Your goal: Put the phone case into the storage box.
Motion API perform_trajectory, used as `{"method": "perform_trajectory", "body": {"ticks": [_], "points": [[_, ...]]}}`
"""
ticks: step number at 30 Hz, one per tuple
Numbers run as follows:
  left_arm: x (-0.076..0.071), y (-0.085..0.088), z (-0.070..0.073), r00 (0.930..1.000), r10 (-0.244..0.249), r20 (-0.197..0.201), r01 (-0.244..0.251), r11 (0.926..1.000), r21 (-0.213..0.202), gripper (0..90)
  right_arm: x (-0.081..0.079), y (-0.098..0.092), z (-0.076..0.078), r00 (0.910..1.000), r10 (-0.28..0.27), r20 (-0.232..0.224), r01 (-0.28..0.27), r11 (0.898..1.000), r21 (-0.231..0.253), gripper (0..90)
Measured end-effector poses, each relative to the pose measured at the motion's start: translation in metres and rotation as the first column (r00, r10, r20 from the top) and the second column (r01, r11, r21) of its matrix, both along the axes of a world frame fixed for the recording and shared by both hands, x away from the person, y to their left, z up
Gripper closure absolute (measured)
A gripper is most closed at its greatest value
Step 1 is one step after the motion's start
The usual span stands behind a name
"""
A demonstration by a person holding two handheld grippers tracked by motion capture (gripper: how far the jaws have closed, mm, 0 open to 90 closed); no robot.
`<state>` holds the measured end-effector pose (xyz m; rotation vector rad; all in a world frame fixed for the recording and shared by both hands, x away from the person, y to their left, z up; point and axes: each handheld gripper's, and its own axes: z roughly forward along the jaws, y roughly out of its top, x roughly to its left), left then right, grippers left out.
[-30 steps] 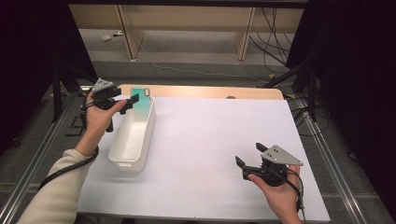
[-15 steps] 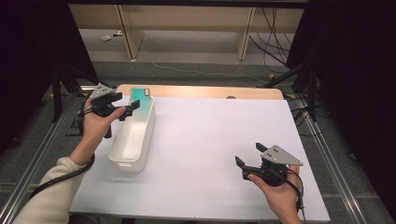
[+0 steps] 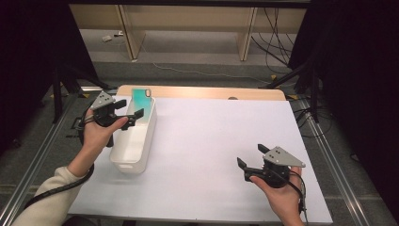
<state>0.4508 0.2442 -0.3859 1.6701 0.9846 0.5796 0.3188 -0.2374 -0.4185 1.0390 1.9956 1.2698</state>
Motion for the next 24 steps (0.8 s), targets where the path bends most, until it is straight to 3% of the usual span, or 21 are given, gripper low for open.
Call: {"method": "perform_trajectory", "body": {"ticks": [24], "points": [[-0.041, -0.022, -0.005, 0.9946, -0.1, 0.029, 0.1, 0.995, 0.005, 15.4, 0.0, 0.001, 0.001, 1.0, -0.003, 0.003, 0.003, 1.0, 0.012, 15.4]]}}
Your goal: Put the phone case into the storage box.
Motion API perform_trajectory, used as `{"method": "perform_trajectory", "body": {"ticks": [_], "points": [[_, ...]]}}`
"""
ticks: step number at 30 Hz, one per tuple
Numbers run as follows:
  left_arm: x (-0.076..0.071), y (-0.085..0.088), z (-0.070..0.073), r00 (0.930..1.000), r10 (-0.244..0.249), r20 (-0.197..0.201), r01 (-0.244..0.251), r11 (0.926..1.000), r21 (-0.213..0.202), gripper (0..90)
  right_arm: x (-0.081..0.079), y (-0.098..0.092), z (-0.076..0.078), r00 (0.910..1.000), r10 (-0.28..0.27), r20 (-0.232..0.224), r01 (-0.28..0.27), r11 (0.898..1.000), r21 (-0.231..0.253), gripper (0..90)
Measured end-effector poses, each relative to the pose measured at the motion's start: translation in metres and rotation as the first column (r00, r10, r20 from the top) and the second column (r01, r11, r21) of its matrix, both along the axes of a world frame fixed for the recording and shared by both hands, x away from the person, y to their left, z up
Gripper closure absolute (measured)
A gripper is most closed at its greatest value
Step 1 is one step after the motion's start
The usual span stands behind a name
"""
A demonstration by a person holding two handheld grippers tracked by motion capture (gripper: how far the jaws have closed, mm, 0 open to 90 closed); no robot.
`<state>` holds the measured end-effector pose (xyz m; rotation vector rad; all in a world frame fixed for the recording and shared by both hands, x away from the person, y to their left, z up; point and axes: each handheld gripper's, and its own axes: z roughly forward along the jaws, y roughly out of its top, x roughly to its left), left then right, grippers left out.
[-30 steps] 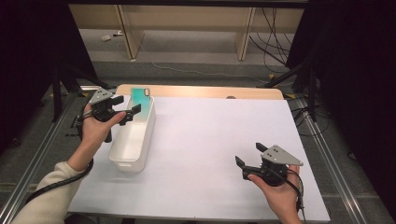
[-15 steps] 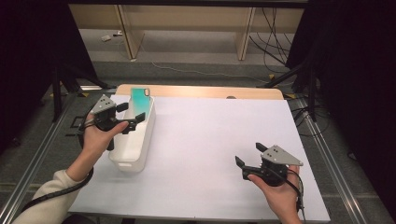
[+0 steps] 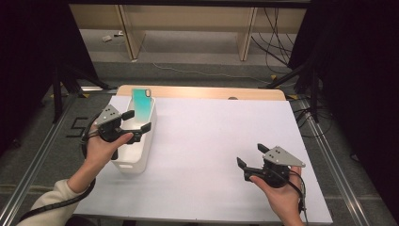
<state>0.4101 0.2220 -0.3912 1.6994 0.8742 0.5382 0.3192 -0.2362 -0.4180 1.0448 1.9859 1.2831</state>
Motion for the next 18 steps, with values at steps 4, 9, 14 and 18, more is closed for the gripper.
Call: {"method": "perform_trajectory", "body": {"ticks": [4, 9, 14, 18], "points": [[-0.006, -0.002, -0.002, 0.9999, -0.011, -0.001, 0.011, 0.9999, -0.002, 15.2, 0.0, 0.0, 0.0, 1.0, -0.001, -0.002, 0.001, 1.0, 0.005, 15.4], [-0.013, -0.004, -0.004, 0.9995, -0.03, -0.003, 0.03, 0.9994, -0.015, 15.2, 0.0, 0.0, 0.0, 1.0, 0.002, 0.0, -0.002, 1.0, 0.003, 15.4], [-0.021, -0.006, -0.004, 0.9986, -0.052, 0.008, 0.052, 0.9985, -0.016, 15.2, 0.0, 0.0, 0.0, 1.0, 0.005, -0.001, -0.005, 1.0, -0.007, 15.4], [-0.026, -0.007, -0.006, 0.9982, -0.06, 0.008, 0.06, 0.9981, -0.013, 15.2, 0.001, 0.0, 0.0, 1.0, 0.005, -0.002, -0.005, 1.0, -0.007, 15.4]]}}
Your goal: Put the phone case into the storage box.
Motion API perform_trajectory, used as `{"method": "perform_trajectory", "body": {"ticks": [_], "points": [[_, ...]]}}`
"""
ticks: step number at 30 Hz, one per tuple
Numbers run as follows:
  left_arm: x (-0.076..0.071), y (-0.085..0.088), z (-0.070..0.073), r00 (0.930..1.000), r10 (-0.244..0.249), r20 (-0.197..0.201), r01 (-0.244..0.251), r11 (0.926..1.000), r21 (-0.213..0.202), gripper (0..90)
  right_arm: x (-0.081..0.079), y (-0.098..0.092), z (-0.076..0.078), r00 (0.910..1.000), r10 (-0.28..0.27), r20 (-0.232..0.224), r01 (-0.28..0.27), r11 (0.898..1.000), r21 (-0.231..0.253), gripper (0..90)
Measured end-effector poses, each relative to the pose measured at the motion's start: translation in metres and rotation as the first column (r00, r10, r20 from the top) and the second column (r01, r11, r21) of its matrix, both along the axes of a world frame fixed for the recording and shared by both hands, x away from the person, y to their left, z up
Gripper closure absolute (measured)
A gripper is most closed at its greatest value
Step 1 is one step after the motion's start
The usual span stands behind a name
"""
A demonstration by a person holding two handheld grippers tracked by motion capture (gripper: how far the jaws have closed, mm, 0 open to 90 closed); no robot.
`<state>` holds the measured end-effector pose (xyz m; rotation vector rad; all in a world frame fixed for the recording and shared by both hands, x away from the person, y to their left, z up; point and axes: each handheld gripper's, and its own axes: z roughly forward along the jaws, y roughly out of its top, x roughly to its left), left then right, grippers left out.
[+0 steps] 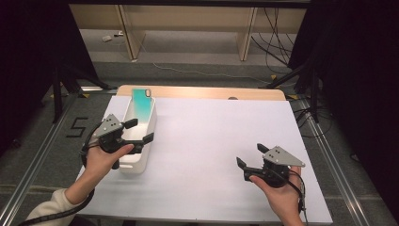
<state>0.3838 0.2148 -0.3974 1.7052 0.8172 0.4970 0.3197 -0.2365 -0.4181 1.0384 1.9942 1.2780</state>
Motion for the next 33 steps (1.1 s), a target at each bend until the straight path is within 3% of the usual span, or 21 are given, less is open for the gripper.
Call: {"method": "perform_trajectory", "body": {"ticks": [16, 20, 33], "points": [[-0.013, -0.005, -0.008, 0.9995, -0.031, -0.007, 0.031, 0.9995, 0.004, 15.1, -0.001, -0.001, 0.001, 0.9998, -0.001, -0.02, 0.001, 1.0, -0.011, 15.4], [-0.015, -0.006, -0.01, 0.9993, -0.037, -0.008, 0.037, 0.9992, 0.011, 15.1, 0.0, 0.0, 0.0, 1.0, -0.003, 0.006, 0.003, 1.0, 0.001, 15.3], [-0.022, -0.009, -0.017, 0.9989, -0.046, -0.012, 0.046, 0.9989, 0.012, 15.1, 0.0, 0.0, 0.0, 1.0, 0.003, -0.003, -0.003, 1.0, -0.004, 15.3]]}}
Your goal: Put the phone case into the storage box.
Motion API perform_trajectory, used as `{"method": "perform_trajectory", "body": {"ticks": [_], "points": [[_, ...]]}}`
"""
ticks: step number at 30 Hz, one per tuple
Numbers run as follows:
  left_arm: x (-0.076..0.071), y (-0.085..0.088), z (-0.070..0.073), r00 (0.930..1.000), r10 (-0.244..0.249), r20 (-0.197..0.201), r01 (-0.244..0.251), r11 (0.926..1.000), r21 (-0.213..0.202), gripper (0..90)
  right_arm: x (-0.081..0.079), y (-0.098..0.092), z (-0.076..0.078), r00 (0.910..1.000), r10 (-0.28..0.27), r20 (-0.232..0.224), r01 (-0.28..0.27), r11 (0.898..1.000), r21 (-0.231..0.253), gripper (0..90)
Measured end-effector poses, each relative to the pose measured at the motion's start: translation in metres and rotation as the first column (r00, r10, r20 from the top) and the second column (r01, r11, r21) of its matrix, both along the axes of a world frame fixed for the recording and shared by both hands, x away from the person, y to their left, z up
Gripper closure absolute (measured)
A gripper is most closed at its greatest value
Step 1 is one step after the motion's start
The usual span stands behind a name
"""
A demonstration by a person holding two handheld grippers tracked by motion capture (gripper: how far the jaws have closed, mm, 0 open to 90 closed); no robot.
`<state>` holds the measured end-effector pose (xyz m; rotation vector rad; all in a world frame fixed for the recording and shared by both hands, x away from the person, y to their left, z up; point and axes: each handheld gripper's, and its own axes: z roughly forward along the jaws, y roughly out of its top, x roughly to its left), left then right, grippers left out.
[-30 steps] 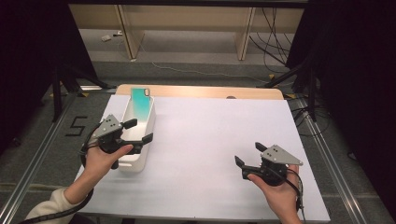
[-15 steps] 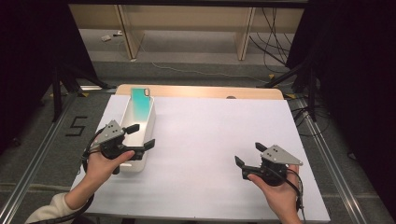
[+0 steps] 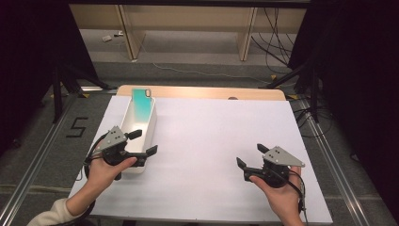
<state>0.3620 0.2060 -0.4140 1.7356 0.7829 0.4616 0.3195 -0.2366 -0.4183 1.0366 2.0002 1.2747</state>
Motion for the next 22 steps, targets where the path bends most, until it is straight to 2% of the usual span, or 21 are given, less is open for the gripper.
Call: {"method": "perform_trajectory", "body": {"ticks": [10, 13, 22], "points": [[-0.0011, -0.0016, -0.0032, 1.0, -0.003, 0.003, 0.003, 1.0, -0.005, 15.1, 0.0002, -0.0004, -0.0004, 1.0, -0.002, -0.001, 0.002, 1.0, 0.002, 15.3], [-0.0014, -0.0018, -0.0039, 1.0, -0.002, 0.004, 0.002, 1.0, 0.007, 15.1, 0.0004, -0.0004, -0.0006, 1.0, -0.005, 0.001, 0.005, 1.0, 0.004, 15.3], [-0.0031, -0.0038, -0.006, 1.0, -0.005, 0.005, 0.005, 1.0, 0.008, 15.1, 0.0004, -0.0007, -0.0007, 1.0, -0.004, 0.001, 0.004, 1.0, 0.003, 15.3]]}}
